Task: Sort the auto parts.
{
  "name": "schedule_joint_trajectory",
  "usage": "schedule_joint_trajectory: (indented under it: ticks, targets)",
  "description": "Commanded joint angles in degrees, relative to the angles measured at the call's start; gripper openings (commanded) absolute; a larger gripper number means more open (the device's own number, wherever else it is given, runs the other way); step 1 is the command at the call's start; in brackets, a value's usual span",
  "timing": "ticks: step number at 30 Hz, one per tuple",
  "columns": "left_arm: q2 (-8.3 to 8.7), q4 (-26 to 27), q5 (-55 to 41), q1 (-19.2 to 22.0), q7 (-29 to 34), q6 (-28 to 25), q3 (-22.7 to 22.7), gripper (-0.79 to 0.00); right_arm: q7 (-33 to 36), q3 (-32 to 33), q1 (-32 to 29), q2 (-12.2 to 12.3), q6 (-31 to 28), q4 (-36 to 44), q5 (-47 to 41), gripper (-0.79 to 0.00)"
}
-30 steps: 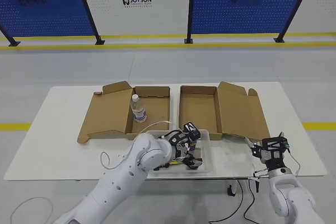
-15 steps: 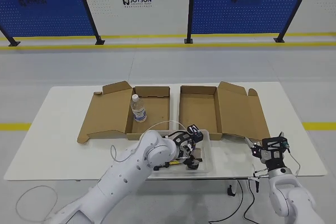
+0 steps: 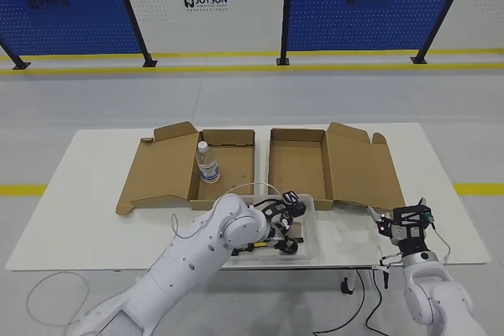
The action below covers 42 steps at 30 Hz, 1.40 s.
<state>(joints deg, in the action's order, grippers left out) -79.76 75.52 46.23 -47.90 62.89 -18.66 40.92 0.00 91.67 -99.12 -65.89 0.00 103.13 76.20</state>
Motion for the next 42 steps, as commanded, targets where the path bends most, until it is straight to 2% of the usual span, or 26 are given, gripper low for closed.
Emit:
schedule_joint_trajectory:
  ticks: [1, 10, 19, 28, 35, 42]
  targets:
    - [-0.11, -0.5, 0.3, 0.4, 0.3, 0.0, -0.4, -0.588, 0.0, 0.0, 0.0, 0.0, 0.0, 0.0, 0.0, 0.0]
    - [-0.85, -3.4, -1.1, 1.9, 0.6, -1.1, -2.0, -0.628, 0.0, 0.0, 0.0, 0.0, 0.0, 0.0, 0.0, 0.0]
    - [-1.54, -6.7, -1.7, 3.3, 0.5, -1.2, -3.3, -0.631, 0.0, 0.0, 0.0, 0.0, 0.0, 0.0, 0.0, 0.0]
    - [-2.27, -8.7, -1.8, 4.0, 0.3, -1.3, -4.9, -0.785, 0.0, 0.0, 0.0, 0.0, 0.0, 0.0, 0.0, 0.0]
    - [-2.49, -8.9, -1.8, 4.1, -1.4, -0.4, -4.8, -0.785, 0.0, 0.0, 0.0, 0.0, 0.0, 0.0, 0.0, 0.0]
    - [-1.88, -6.7, -0.6, 3.5, -1.6, 0.5, -3.4, -0.785, 0.0, 0.0, 0.0, 0.0, 0.0, 0.0, 0.0, 0.0]
